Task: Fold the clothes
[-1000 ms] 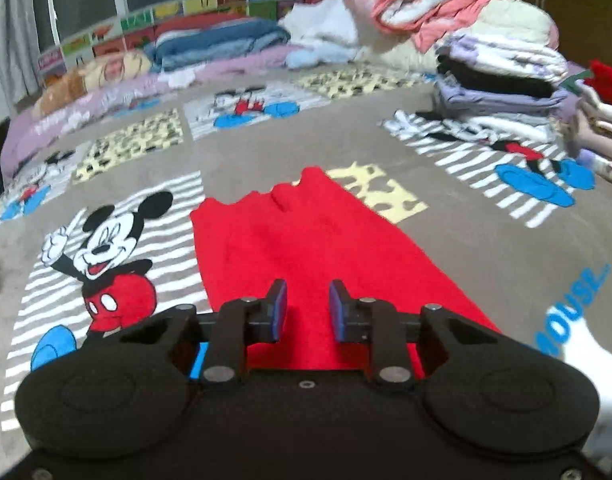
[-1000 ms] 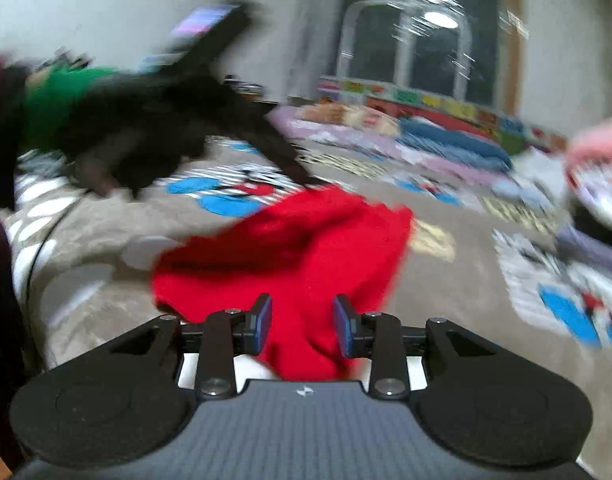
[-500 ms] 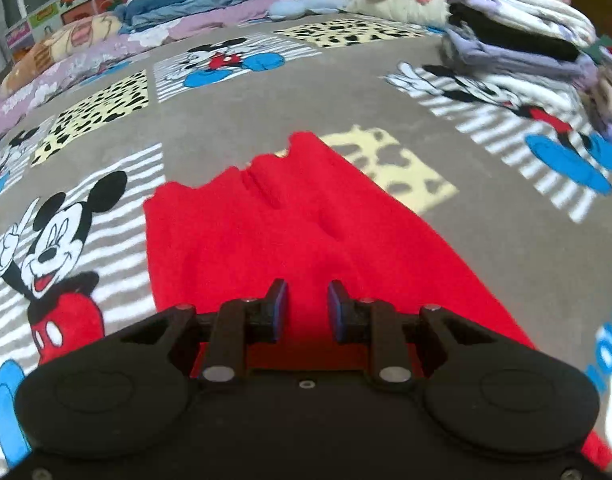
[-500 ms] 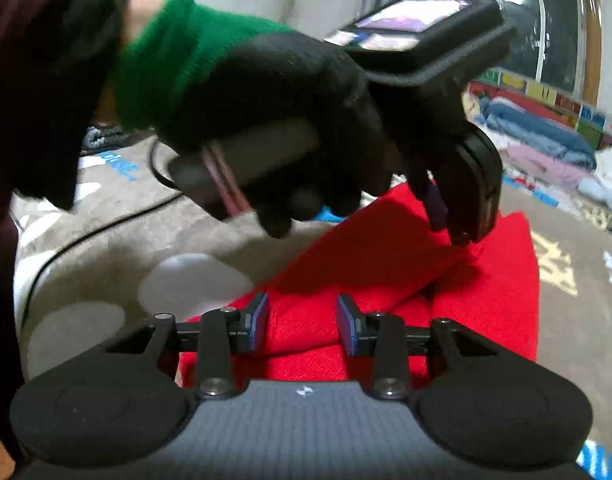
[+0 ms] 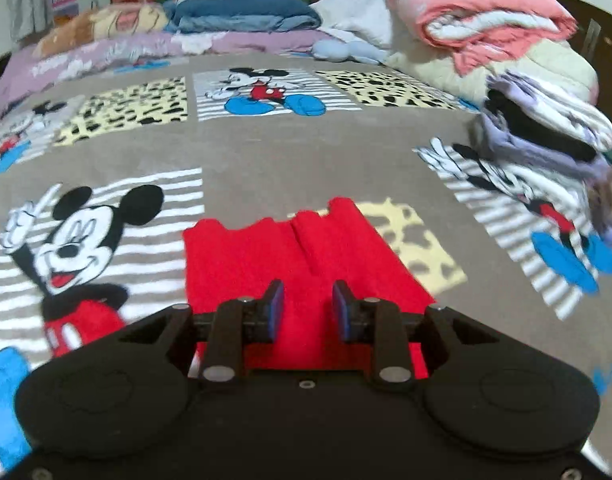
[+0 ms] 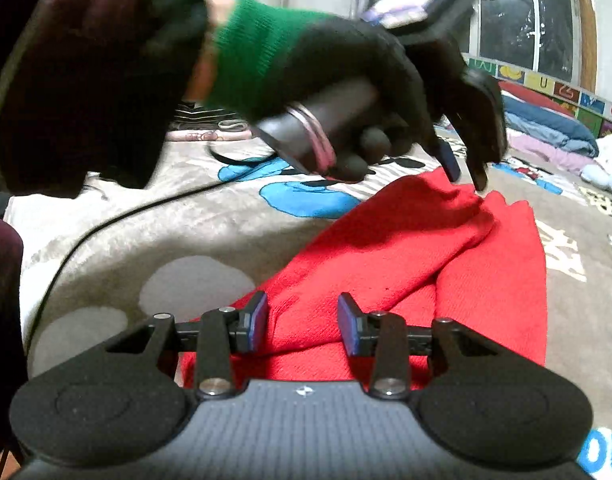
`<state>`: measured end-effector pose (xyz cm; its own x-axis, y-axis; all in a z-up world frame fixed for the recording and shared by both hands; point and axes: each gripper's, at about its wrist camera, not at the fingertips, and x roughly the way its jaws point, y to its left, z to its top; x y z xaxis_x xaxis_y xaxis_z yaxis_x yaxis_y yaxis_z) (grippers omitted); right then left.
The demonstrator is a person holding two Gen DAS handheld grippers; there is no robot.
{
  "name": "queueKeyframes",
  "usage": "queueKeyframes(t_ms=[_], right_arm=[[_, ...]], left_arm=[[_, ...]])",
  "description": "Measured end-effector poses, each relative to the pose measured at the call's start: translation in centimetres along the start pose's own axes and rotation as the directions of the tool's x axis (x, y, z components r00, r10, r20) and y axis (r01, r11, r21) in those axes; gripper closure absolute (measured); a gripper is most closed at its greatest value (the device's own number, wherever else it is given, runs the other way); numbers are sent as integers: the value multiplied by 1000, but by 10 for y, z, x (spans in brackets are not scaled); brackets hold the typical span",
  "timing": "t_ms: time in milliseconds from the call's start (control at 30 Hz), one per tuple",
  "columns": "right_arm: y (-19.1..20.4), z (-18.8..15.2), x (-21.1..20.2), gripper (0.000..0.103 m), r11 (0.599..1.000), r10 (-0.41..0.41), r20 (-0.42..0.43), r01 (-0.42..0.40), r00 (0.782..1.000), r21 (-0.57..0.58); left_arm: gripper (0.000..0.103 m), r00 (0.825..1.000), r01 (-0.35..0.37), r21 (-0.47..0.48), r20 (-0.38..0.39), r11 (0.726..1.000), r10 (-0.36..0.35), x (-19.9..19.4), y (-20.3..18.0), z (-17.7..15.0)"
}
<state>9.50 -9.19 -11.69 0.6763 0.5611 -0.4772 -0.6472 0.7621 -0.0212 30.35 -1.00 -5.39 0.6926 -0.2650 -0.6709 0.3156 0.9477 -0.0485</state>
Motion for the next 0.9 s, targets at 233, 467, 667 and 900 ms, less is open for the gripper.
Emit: queueKeyframes(t_ms=[233, 467, 667, 900], right_arm=[[-6, 5, 2, 64, 1000, -18, 1, 18, 1000, -21], [-1, 6, -3, 63, 1000, -19, 2, 19, 1000, -19], [-4, 6, -2, 63, 1000, -4, 0, 4, 1000, -2], [-3, 6, -2, 62, 1000, 9, -7, -9, 1000, 8]], left_arm=[[71, 997, 38, 191, -79, 981, -24, 0, -57, -22], [93, 979, -152, 282, -91, 947, 184, 35, -82, -23], [96, 958, -282, 173, 11, 944, 285, 25, -78, -21], [84, 988, -145, 147, -41, 978, 152, 32, -74, -11]])
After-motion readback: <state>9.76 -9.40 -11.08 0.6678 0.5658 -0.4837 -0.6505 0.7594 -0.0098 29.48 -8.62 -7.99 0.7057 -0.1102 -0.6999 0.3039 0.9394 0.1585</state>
